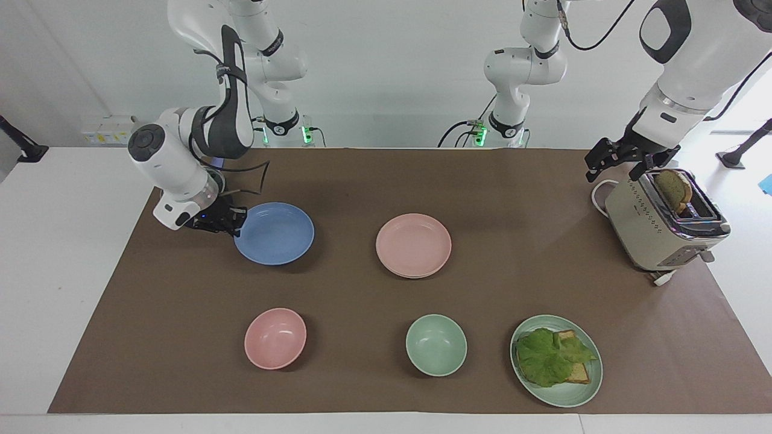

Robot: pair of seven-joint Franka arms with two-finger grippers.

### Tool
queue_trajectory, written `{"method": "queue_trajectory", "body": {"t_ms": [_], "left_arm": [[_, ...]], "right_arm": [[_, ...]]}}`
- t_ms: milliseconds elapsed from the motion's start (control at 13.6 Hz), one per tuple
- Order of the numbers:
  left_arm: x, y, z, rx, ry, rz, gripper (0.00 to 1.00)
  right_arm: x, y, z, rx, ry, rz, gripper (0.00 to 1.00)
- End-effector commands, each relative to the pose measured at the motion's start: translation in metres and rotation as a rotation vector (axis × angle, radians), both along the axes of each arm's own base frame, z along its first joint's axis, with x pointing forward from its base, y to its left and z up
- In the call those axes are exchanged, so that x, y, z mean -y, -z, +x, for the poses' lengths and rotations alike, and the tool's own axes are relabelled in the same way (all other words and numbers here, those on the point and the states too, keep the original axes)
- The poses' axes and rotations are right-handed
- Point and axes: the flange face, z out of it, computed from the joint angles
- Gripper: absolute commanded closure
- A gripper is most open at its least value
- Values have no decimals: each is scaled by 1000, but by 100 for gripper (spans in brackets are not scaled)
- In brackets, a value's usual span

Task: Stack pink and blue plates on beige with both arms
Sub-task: 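Carry the blue plate with the right gripper onto the pink plate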

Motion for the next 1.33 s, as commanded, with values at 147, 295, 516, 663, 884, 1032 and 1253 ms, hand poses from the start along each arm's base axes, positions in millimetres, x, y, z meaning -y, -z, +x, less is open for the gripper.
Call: {"method": "queue_trajectory", "body": {"t_ms": [147, 295, 516, 663, 884, 1032, 1253], "left_arm": [[-3, -1, -3, -6, 6, 13, 0], [-3, -2, -3, -5, 6, 11, 0], [-3, -2, -3, -5, 6, 11, 0], [-3, -2, -3, -5, 6, 11, 0], [-3, -1, -3, -6, 6, 11, 0], [-3, -2, -3, -5, 6, 11, 0], [-3, -2, -3, -5, 6, 13, 0]], "right_arm": [[-61, -26, 10, -10, 13, 10, 100], [-105, -28, 8, -2, 57, -1, 100], [-168, -27, 1, 7, 154, 15, 100], [-214, -24, -4, 28, 225, 57, 100], [-278, -7, -14, 46, 301, 68, 100], [-307, 6, -20, 59, 328, 72, 100], [-328, 25, -25, 58, 317, 67, 100]]}}
